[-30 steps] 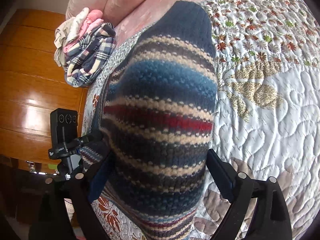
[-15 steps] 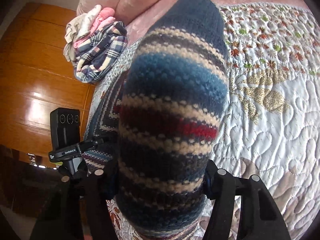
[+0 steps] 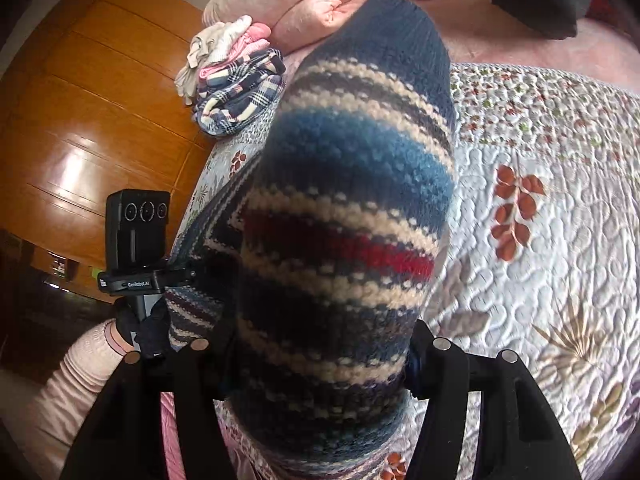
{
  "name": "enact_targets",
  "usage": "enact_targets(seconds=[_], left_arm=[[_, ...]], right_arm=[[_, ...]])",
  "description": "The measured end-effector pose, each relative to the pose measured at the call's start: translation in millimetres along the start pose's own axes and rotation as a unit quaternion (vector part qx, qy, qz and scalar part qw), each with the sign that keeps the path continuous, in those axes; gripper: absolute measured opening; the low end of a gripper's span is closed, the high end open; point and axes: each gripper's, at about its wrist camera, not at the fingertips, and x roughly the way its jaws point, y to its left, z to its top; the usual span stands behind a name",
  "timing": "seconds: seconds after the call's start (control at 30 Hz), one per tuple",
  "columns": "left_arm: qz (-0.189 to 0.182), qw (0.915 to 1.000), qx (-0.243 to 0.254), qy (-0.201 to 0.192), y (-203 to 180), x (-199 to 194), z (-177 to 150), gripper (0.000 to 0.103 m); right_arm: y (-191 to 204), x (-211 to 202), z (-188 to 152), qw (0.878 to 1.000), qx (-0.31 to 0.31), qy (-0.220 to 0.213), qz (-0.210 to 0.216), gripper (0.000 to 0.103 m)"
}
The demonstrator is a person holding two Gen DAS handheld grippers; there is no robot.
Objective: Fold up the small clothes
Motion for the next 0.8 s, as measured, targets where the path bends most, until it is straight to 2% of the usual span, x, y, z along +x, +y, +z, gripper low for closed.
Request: enact_targets(seconds=[0.13,0.33,0.47,0.63,0.7,0.8], left_arm=[[0.034,0.9994,-0.003,0.009,-29.3,33.5,-29.4,0.032],[0.082,0.9954,-0.033,0.037,-31.7,93.7,-56.7,0.032],[0.118,0.9924,-0.006,0.033,-34.1,121.6,-62.9,0.035],[0.113,0.9930,0.025,0.024,-18.7,130.6,-75.6,0.046],[0.108,0.9938,0.017,0.023,-11.4,129.0,-67.9,0.047],[0.119,0.9925,0.015,0.020,-10.5,121.8,-63.7,0.048]], right_arm=[[-27.2,-10.2,-32.8,1.000,0.019,0.006,0.010,0.062],[-70.0,8.9,-64.8,0.998,0.051,0.036,-0.006,0.062],[-97.9,23.0,-79.6,0.996,0.080,0.042,-0.018,0.064],[-116.3,34.1,-93.8,0.993,0.113,0.032,-0.011,0.072],[-116.1,32.4,-96.7,0.993,0.113,0.027,-0.015,0.073],[-110.7,24.2,-102.7,0.993,0.112,0.025,-0.033,0.075]])
